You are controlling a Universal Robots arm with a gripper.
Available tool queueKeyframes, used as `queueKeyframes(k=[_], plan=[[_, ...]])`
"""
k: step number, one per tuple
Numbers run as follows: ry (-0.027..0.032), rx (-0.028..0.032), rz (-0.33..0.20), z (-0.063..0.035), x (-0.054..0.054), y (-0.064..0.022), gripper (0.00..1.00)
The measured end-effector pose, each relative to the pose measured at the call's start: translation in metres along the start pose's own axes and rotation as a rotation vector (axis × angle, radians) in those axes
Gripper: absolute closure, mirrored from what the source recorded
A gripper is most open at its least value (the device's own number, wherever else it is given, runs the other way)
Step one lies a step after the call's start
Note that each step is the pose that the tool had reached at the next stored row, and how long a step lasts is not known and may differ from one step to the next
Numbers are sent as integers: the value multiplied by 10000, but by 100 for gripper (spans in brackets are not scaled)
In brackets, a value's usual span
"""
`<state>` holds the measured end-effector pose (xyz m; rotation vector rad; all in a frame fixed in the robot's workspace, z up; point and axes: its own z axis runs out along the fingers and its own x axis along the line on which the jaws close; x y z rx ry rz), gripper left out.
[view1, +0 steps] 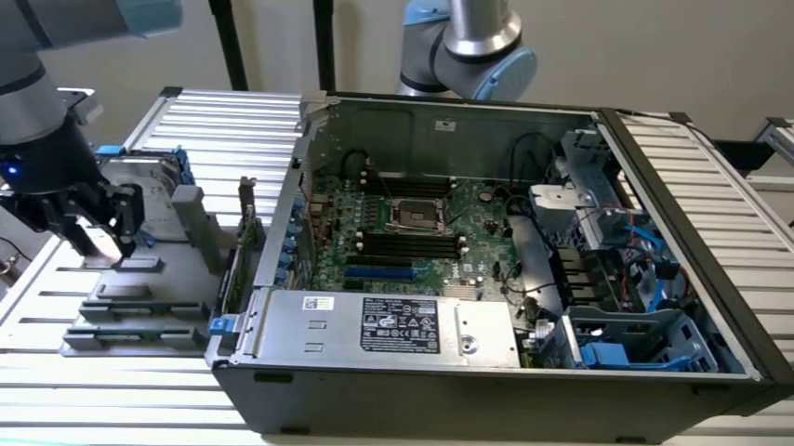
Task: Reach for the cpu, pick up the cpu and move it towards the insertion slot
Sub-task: 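Pick up the cpu and move it towards the insertion slot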
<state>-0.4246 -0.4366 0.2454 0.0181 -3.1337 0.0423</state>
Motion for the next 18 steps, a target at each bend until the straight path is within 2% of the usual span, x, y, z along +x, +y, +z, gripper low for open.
queueKeyframes(k=[10, 18], plan=[[2, -44, -1, -455, -60, -88, 45], [13, -150, -6, -811, -400, -119, 45]])
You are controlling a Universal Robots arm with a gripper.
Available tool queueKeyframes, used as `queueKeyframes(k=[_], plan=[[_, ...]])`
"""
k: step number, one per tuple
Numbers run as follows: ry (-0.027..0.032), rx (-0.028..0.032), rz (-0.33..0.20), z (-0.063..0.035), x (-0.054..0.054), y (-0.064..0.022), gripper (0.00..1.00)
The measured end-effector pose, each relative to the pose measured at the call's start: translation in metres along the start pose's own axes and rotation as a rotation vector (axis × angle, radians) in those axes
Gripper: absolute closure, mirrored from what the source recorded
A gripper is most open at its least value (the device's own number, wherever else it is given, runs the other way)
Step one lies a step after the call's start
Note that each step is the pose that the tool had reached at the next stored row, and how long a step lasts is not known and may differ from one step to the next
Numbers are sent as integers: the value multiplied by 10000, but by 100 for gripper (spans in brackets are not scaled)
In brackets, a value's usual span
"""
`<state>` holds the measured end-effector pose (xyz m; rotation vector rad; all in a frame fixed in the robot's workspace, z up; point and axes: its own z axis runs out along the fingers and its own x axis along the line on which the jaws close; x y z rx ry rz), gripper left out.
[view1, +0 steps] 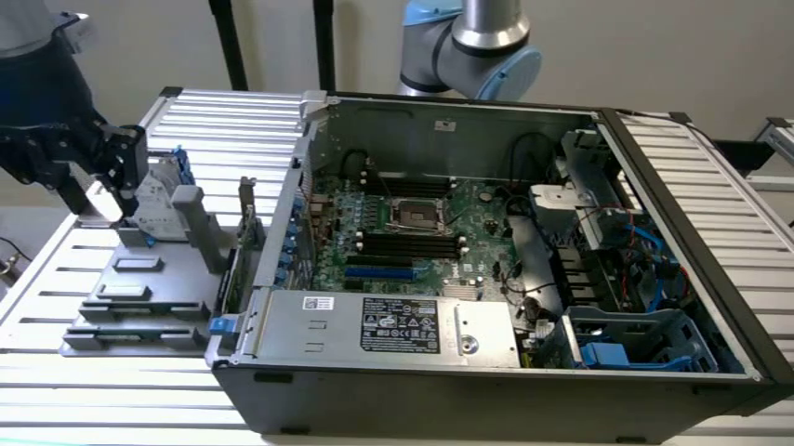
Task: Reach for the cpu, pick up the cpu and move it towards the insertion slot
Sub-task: 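Pick up the cpu and move it towards the insertion slot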
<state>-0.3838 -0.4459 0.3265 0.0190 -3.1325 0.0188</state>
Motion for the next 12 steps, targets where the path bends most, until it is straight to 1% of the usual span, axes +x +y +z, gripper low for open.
queueKeyframes(k=[7, 10, 12], plan=[[24, -110, -4, -286, -315, -10, 45], [33, -160, -3, -374, -452, -12, 45], [37, -189, -5, -417, -541, -14, 45]])
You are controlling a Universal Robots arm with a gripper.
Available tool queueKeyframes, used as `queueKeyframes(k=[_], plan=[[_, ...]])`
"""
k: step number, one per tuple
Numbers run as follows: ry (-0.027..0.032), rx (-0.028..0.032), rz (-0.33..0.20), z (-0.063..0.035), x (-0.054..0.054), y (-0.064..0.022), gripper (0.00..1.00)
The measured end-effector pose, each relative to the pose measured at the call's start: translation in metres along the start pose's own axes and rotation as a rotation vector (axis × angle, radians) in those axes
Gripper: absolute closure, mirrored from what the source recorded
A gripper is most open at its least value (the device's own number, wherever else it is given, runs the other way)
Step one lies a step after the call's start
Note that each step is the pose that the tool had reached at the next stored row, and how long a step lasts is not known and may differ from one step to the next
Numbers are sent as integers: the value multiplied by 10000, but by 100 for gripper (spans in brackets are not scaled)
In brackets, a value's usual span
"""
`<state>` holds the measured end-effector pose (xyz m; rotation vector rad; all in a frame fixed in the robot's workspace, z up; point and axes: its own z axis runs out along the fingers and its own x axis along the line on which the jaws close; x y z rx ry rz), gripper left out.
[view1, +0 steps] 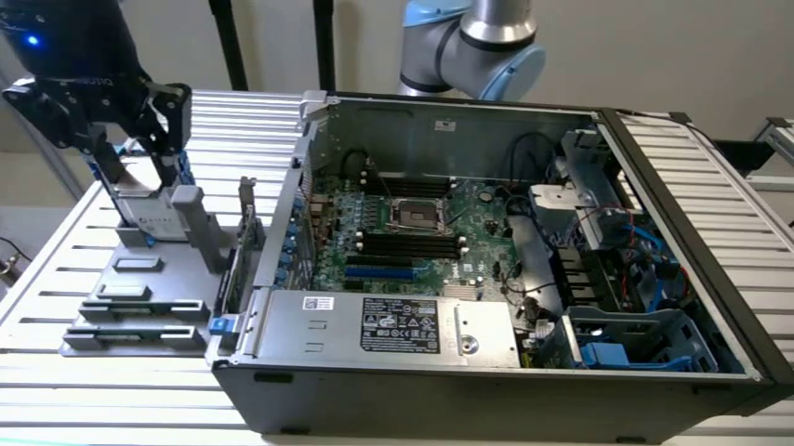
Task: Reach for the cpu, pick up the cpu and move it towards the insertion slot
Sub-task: 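Pick up the cpu and move it towards the insertion slot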
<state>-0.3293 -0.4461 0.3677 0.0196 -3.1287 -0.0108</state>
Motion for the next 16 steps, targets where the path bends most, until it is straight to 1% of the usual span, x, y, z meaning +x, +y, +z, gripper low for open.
queueKeyframes(k=[8, 16], plan=[[13, -106, -1, -141, -362, -4, 45], [16, -166, -2, -189, -727, -8, 45]])
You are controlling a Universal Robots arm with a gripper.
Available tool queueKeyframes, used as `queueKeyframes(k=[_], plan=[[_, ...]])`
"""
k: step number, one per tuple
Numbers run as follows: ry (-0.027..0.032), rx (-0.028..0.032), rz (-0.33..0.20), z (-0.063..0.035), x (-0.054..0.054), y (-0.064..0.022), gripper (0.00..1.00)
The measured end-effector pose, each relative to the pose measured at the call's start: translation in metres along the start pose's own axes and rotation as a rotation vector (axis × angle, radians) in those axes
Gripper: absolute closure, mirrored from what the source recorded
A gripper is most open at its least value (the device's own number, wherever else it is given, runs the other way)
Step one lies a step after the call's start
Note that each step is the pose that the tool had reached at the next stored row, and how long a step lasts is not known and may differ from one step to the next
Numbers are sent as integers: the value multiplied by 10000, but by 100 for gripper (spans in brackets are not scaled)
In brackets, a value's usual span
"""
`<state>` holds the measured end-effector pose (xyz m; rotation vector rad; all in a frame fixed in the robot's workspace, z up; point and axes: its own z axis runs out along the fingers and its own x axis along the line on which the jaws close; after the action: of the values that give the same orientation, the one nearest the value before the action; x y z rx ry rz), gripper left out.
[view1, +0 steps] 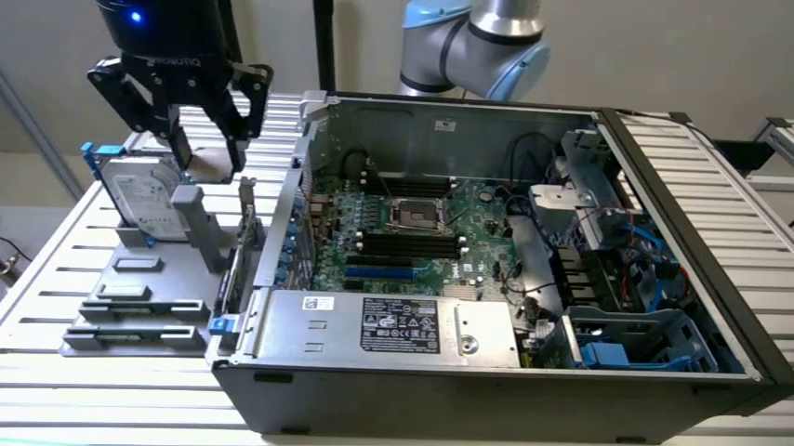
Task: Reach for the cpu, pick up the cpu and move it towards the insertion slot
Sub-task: 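Pick up the cpu and move it towards the insertion slot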
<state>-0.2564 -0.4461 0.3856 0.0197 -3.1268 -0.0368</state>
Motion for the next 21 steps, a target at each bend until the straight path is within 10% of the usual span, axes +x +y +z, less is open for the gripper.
queueKeyframes(k=[21], plan=[[8, -25, 0, -25, -954, -5, 45]])
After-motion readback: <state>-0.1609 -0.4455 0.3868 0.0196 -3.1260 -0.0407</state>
